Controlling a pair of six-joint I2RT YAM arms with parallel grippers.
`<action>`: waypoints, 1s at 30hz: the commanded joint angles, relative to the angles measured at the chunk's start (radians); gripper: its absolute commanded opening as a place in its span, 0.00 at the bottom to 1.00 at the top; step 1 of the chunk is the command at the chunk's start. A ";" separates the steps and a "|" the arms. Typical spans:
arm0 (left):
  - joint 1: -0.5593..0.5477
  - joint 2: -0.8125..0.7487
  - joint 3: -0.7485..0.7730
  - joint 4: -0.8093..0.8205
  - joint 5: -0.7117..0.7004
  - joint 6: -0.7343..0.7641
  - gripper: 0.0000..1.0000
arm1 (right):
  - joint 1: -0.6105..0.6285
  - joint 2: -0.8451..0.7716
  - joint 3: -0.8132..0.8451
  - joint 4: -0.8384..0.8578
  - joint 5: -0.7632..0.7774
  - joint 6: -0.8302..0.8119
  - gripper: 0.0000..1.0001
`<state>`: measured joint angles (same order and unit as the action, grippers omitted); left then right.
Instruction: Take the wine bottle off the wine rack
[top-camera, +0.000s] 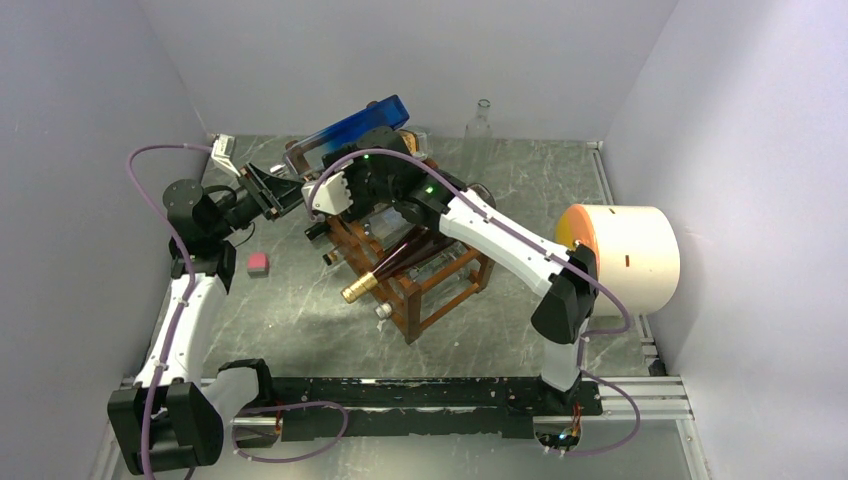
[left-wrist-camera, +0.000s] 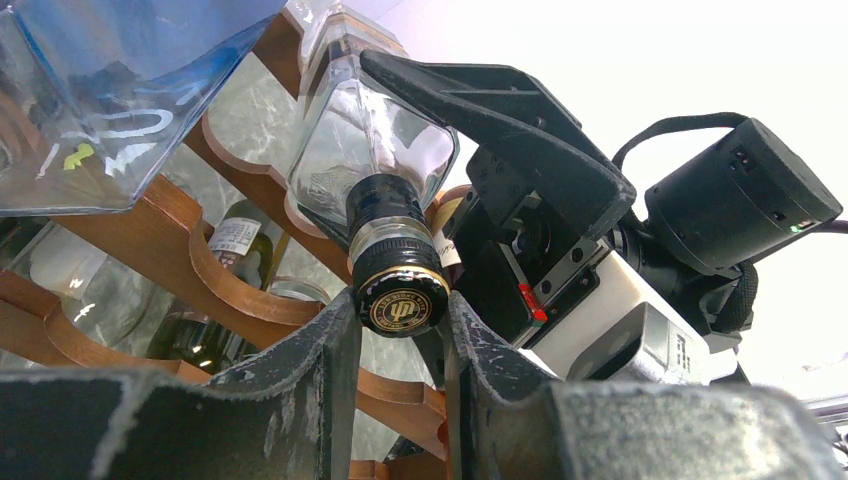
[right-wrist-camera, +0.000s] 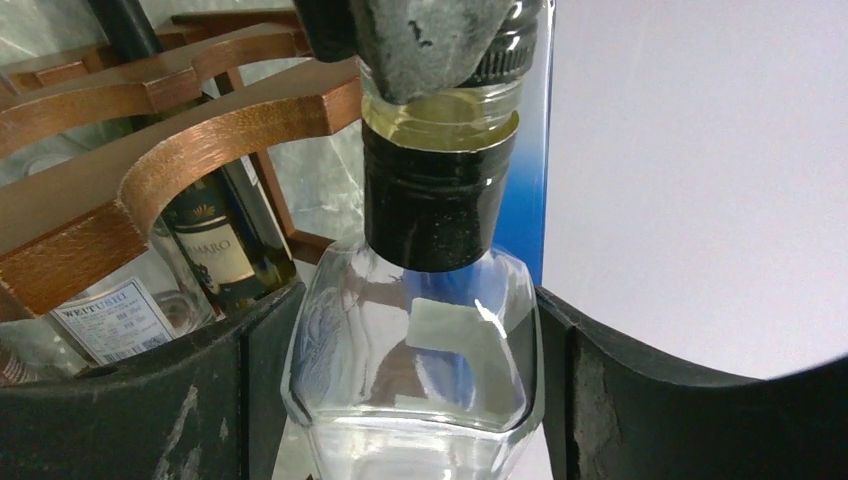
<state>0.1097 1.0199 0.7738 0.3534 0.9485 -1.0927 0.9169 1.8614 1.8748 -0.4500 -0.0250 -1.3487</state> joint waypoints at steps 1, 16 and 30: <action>0.005 -0.013 0.051 0.073 0.041 -0.009 0.14 | 0.011 0.022 0.041 -0.024 0.086 -0.018 0.79; 0.005 -0.029 0.151 -0.213 -0.003 0.113 0.65 | 0.013 0.003 0.051 0.082 0.026 0.021 0.09; 0.007 -0.130 0.395 -0.799 -0.328 0.449 0.99 | -0.017 -0.118 -0.101 0.344 0.016 0.087 0.00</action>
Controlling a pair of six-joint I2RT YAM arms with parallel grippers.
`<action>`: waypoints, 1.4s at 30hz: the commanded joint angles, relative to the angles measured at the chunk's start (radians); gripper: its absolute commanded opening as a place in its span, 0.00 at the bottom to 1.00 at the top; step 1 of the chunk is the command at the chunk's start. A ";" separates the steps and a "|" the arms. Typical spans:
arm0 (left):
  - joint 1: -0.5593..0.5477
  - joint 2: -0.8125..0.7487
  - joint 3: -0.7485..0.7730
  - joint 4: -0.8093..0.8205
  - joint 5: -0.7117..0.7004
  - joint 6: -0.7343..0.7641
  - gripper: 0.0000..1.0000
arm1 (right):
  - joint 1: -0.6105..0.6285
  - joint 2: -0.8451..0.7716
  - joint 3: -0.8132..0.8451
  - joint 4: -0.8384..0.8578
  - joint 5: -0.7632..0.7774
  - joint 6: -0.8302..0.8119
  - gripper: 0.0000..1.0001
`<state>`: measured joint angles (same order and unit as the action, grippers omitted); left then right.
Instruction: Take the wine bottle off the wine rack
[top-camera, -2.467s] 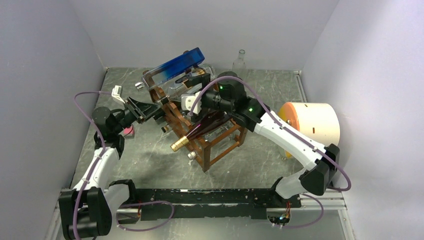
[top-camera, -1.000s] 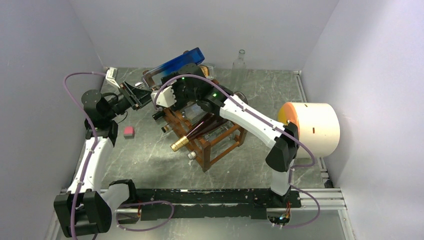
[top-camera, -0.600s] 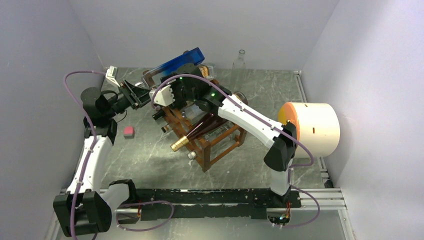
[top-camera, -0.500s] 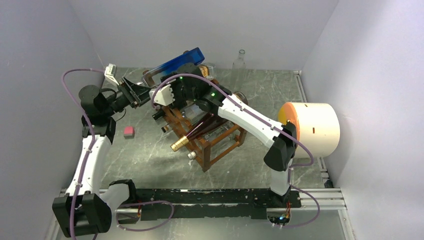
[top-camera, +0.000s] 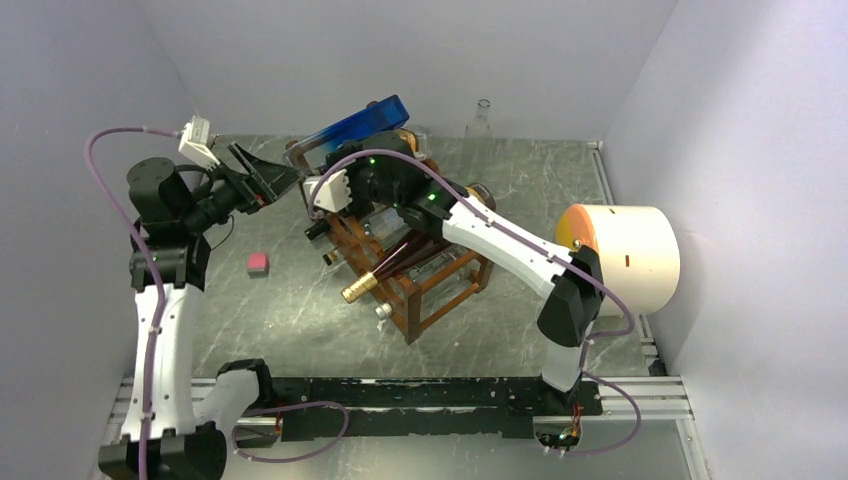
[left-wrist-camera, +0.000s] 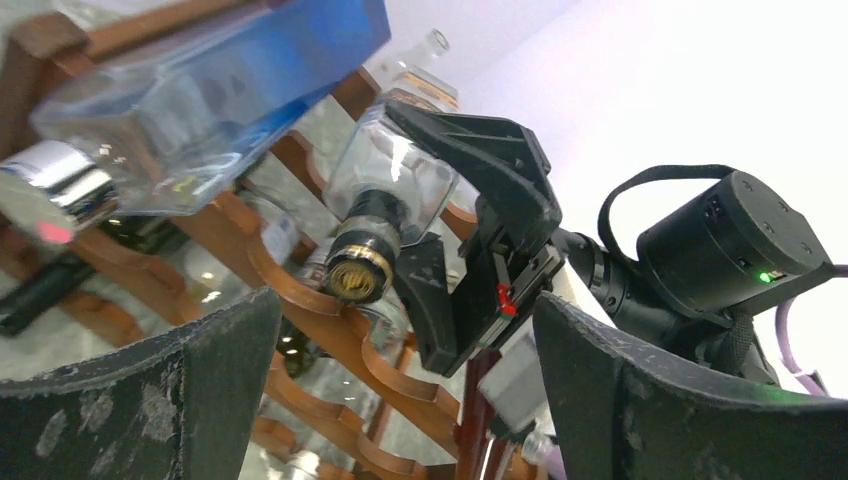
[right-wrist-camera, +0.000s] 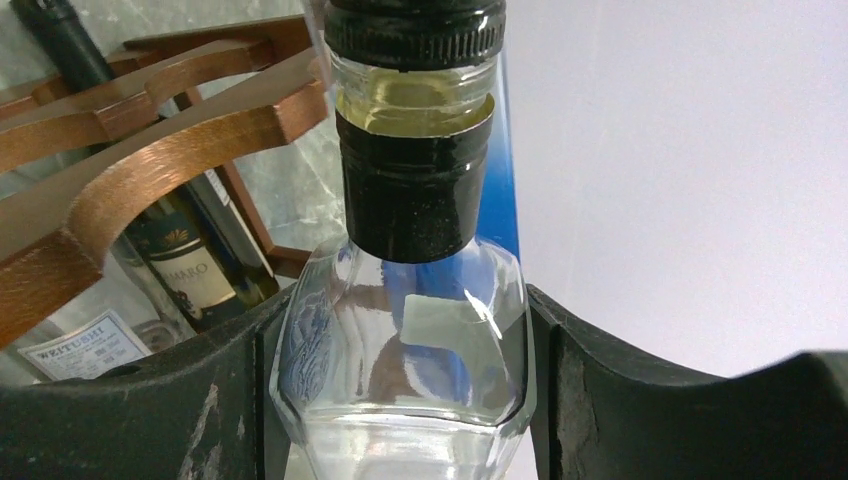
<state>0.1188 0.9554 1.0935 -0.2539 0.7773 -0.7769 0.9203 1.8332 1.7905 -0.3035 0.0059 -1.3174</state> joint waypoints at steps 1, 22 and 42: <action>-0.002 -0.080 0.084 -0.213 -0.189 0.149 0.99 | -0.026 -0.102 -0.027 0.226 -0.025 0.075 0.00; -0.002 -0.158 0.035 -0.328 -0.239 0.192 0.99 | -0.209 -0.244 -0.023 0.533 -0.252 0.580 0.00; -0.002 -0.135 -0.002 -0.308 -0.211 0.208 0.99 | -0.559 -0.406 -0.115 0.710 -0.080 0.877 0.00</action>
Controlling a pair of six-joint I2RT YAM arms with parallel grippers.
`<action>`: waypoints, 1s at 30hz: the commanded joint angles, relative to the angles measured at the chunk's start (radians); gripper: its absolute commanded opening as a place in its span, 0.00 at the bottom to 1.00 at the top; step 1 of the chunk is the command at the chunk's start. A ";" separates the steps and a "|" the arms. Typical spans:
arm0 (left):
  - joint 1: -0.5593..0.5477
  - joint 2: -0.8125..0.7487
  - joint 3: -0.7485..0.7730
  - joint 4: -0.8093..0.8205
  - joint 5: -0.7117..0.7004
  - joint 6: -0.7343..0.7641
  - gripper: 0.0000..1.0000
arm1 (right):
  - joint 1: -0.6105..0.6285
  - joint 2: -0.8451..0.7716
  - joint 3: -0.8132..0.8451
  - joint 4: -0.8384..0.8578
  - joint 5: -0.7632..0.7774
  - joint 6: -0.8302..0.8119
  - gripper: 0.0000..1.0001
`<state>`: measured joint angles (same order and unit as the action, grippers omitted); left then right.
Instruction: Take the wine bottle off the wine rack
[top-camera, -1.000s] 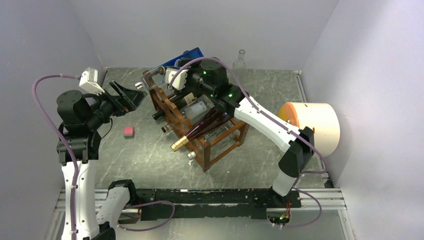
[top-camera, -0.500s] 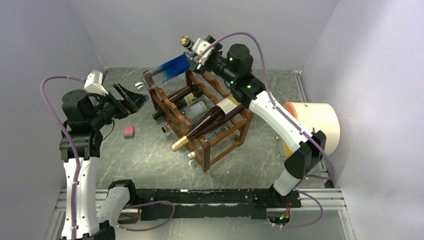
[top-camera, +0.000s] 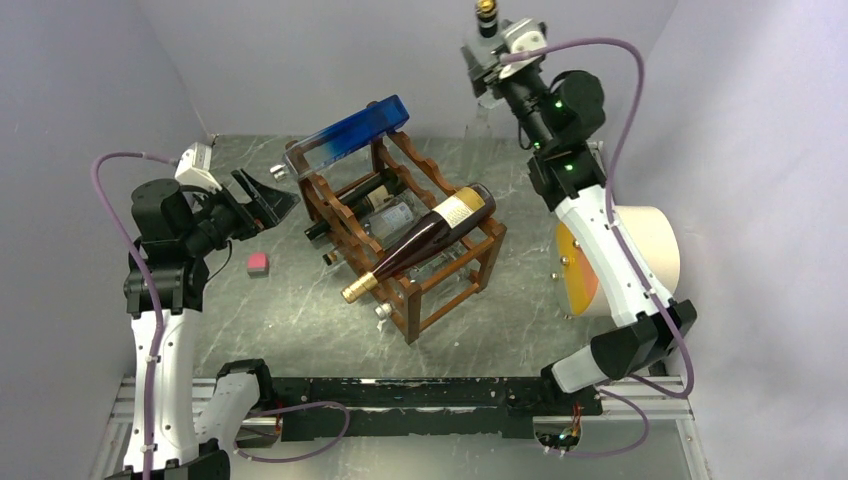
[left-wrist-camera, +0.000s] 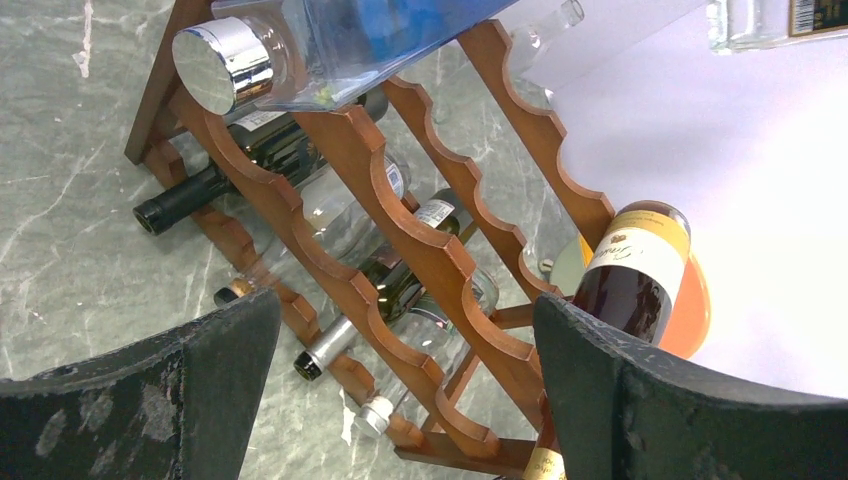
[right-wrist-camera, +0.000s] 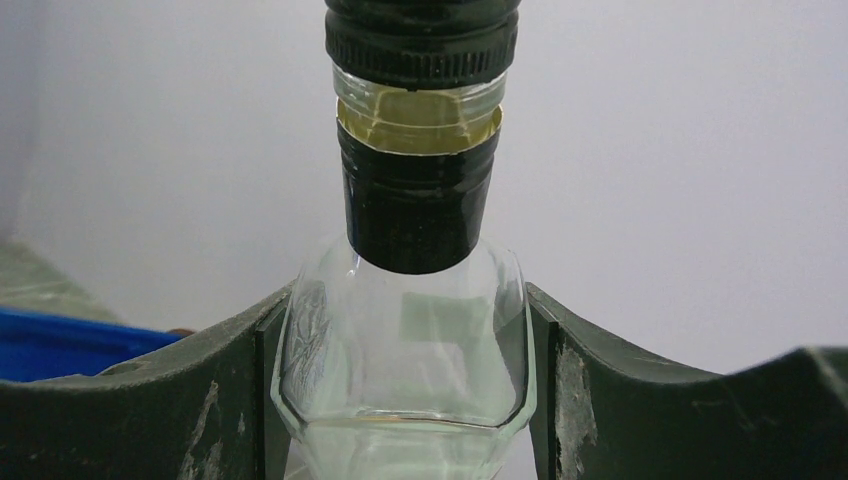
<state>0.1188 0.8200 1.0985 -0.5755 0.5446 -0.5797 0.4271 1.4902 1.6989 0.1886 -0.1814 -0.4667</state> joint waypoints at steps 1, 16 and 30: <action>-0.002 0.001 -0.008 0.011 0.022 0.013 0.99 | -0.088 -0.071 -0.057 0.239 0.129 0.047 0.00; -0.002 0.044 0.008 0.022 0.073 0.018 0.99 | -0.296 0.075 -0.395 0.610 0.229 0.293 0.00; -0.002 0.088 -0.004 0.155 0.133 -0.075 0.99 | -0.349 0.326 -0.398 0.820 0.258 0.462 0.00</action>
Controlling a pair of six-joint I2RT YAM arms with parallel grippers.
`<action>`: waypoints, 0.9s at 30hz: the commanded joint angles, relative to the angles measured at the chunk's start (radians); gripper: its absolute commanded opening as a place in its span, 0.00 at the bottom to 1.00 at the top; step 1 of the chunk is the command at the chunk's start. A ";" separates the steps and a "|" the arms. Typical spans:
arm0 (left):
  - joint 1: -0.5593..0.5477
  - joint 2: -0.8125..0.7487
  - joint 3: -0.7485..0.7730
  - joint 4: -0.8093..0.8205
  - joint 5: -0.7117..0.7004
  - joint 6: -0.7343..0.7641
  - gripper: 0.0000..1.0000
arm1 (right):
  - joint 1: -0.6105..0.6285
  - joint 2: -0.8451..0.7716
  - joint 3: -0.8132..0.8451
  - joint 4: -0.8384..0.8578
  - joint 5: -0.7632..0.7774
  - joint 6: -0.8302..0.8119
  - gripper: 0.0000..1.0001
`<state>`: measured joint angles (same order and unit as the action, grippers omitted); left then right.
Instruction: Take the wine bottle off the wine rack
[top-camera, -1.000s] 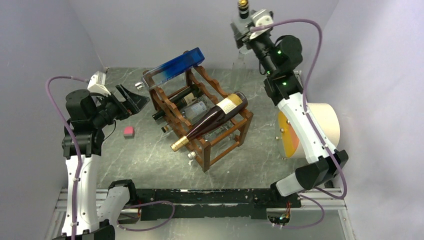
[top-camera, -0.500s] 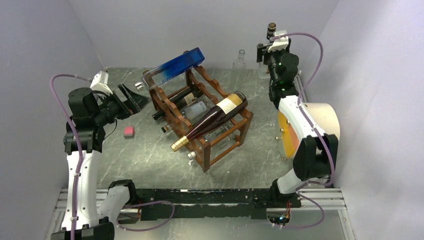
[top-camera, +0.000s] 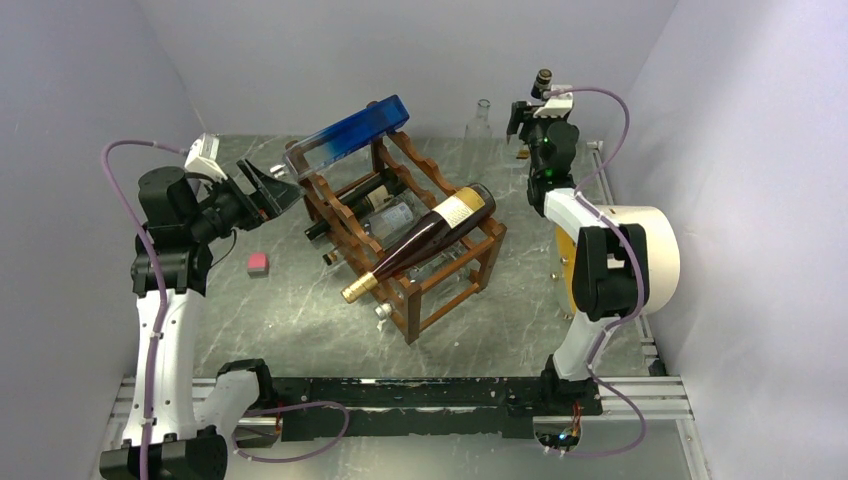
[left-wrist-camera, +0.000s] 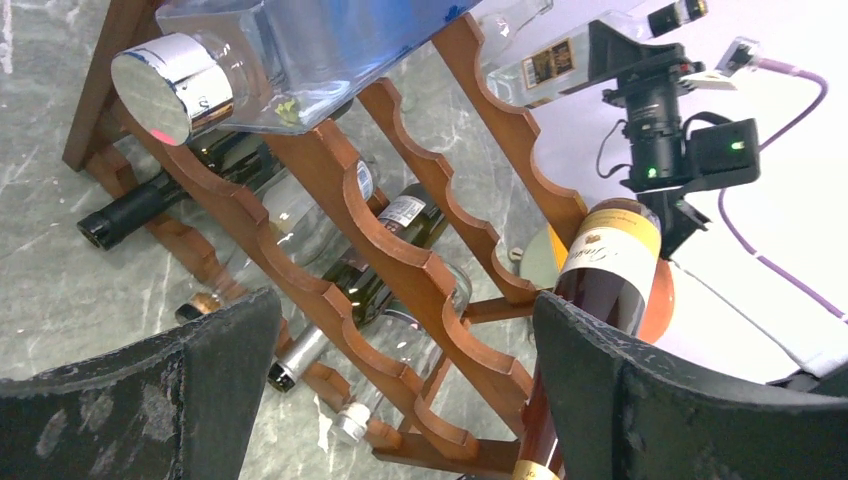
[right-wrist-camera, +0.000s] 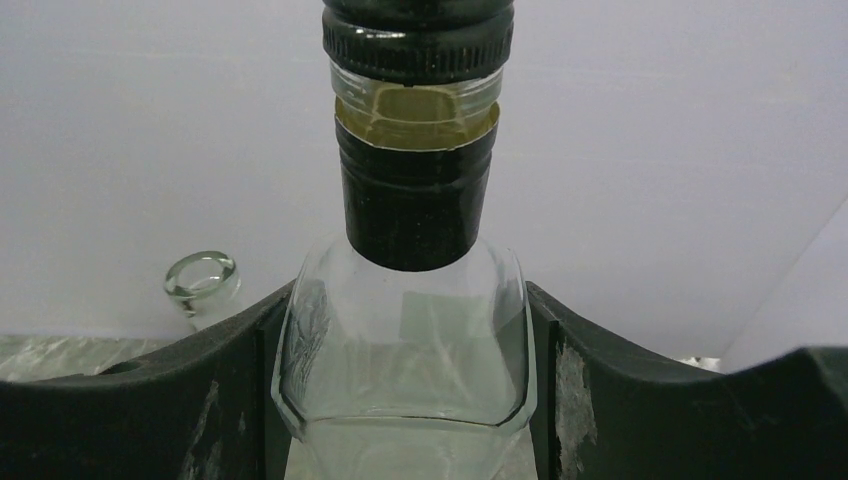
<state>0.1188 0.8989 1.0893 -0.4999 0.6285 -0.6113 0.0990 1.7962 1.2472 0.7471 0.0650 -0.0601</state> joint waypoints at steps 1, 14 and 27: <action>-0.002 0.009 0.008 0.082 0.049 -0.046 0.99 | -0.023 0.040 0.058 0.267 0.005 0.058 0.00; -0.003 0.011 0.011 0.072 0.033 -0.042 0.99 | -0.022 0.191 0.121 0.302 -0.032 0.028 0.00; -0.003 0.013 0.033 0.064 0.032 -0.032 0.99 | -0.013 0.292 0.119 0.322 -0.050 -0.018 0.00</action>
<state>0.1188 0.9295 1.1030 -0.4606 0.6395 -0.6434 0.0830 2.0880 1.3128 0.8925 0.0189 -0.0391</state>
